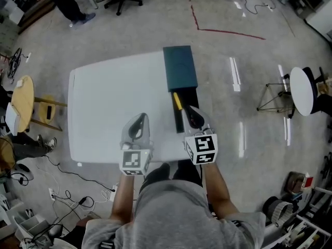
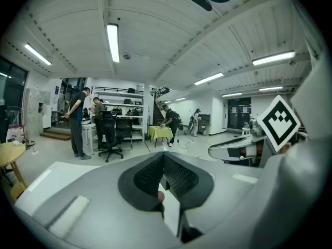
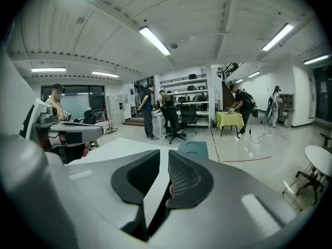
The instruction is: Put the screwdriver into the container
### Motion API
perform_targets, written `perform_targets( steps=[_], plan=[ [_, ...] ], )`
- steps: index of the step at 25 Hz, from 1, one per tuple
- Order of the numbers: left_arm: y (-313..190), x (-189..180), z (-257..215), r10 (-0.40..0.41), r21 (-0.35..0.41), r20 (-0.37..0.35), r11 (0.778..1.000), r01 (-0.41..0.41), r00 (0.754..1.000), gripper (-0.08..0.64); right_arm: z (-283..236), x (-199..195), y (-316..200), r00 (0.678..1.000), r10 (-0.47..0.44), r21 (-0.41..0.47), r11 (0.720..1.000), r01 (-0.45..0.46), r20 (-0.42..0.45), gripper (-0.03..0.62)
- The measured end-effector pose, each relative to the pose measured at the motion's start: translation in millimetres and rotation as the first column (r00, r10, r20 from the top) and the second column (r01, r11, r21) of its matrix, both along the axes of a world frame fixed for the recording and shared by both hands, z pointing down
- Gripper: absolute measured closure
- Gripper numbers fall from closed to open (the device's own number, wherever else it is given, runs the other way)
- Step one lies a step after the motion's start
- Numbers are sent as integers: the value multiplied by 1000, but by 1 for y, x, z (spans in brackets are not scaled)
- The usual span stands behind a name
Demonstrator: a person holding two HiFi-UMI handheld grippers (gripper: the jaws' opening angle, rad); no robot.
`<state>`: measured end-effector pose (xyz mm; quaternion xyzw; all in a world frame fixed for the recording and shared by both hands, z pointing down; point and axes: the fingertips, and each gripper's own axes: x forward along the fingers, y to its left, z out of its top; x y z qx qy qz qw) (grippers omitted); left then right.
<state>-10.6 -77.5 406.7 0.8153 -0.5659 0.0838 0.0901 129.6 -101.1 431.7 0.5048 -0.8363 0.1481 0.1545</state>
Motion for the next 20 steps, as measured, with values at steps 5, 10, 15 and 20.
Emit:
perform_targets(
  steps=[5, 10, 15, 20],
  plan=[
    [14, 0, -30, 17, 54, -3, 998, -17, 1000, 548, -35, -6, 20, 1000, 7, 86, 996, -7, 5, 549],
    [31, -2, -48, 36, 92, -7, 995, -35, 999, 548, -58, -9, 43, 1000, 18, 152, 988, -16, -10, 571],
    [50, -9, -57, 50, 112, -4, 992, -50, 999, 548, -71, -15, 65, 1000, 28, 195, 980, -27, -5, 584],
    [70, -13, -57, 59, 113, 0, 992, -59, 998, 548, -72, -18, 87, 999, 38, 198, 979, -37, 1, 588]
  ],
)
